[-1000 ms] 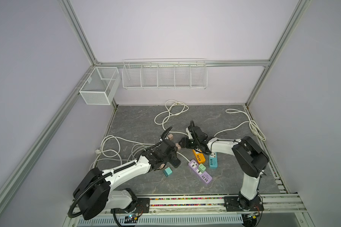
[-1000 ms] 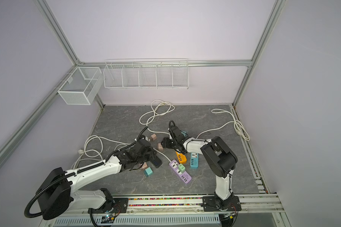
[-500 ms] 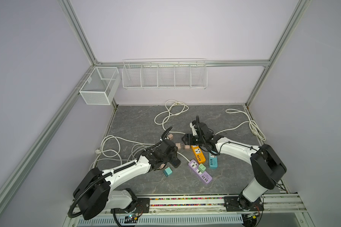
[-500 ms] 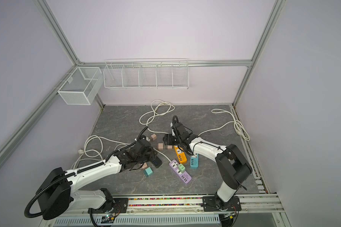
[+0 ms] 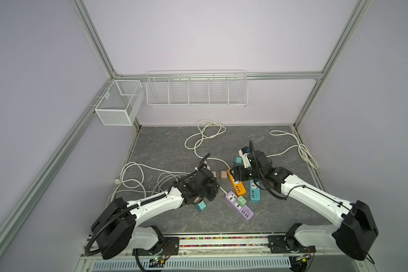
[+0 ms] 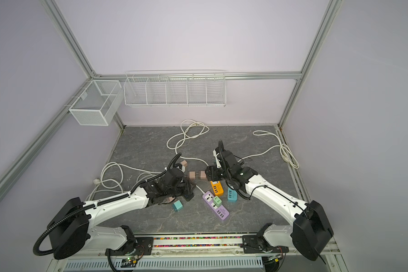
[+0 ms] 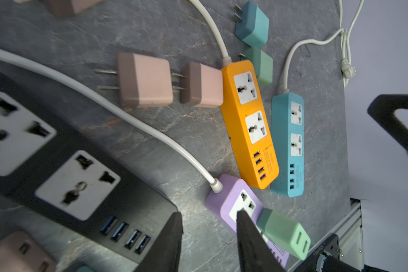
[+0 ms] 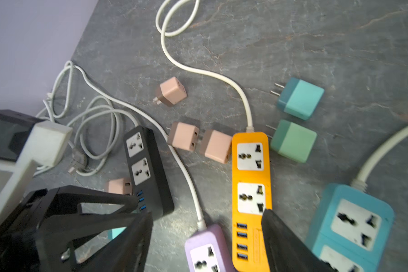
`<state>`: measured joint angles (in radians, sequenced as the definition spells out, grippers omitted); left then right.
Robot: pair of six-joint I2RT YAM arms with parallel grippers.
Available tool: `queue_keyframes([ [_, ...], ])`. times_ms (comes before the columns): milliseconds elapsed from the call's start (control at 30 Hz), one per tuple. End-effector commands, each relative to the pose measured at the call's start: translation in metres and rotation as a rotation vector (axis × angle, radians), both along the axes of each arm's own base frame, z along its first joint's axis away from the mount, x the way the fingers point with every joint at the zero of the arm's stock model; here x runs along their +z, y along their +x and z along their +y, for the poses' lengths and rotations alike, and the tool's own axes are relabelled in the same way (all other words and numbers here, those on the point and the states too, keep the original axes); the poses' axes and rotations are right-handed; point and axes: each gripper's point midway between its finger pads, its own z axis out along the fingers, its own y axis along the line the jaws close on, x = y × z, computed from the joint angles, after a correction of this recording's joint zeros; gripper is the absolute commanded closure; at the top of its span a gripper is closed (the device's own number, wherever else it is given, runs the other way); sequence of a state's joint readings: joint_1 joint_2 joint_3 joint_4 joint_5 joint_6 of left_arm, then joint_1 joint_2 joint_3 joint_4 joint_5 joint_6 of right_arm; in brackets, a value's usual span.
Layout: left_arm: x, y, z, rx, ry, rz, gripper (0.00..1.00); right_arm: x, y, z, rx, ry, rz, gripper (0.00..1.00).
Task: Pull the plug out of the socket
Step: 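Move the right gripper back onto the light-green adapter in the purple strip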
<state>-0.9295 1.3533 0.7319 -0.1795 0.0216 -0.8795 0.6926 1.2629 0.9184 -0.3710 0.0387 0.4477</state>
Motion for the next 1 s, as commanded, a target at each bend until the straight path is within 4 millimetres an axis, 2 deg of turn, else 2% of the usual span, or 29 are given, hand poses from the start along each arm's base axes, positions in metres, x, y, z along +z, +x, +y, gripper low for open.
queue_keyframes([
  [0, -0.002, -0.008, -0.013, -0.015, -0.029, -0.001, 0.60, -0.015, -0.028, -0.026, 0.023, -0.153, 0.028, 0.24],
  [167, -0.011, -0.021, -0.021, -0.029, -0.085, 0.044, 0.59, -0.019, -0.055, -0.035, 0.062, -0.232, 0.050, 0.24],
  [300, -0.019, -0.031, -0.027, -0.053, -0.098, 0.087, 0.59, -0.023, -0.071, -0.033, 0.094, -0.266, 0.068, 0.24],
  [367, -0.022, -0.036, -0.031, -0.062, -0.113, 0.106, 0.59, -0.038, -0.083, -0.037, 0.106, -0.309, 0.100, 0.24],
  [533, -0.028, -0.043, -0.037, -0.079, -0.107, 0.124, 0.58, -0.050, -0.100, -0.033, 0.126, -0.312, 0.122, 0.24],
  [733, -0.039, -0.045, -0.044, -0.091, -0.107, 0.142, 0.58, -0.067, -0.111, -0.031, 0.139, -0.347, 0.139, 0.25],
  [967, -0.044, -0.044, -0.057, -0.127, -0.136, 0.145, 0.59, -0.079, -0.112, -0.026, 0.150, -0.375, 0.151, 0.26],
])
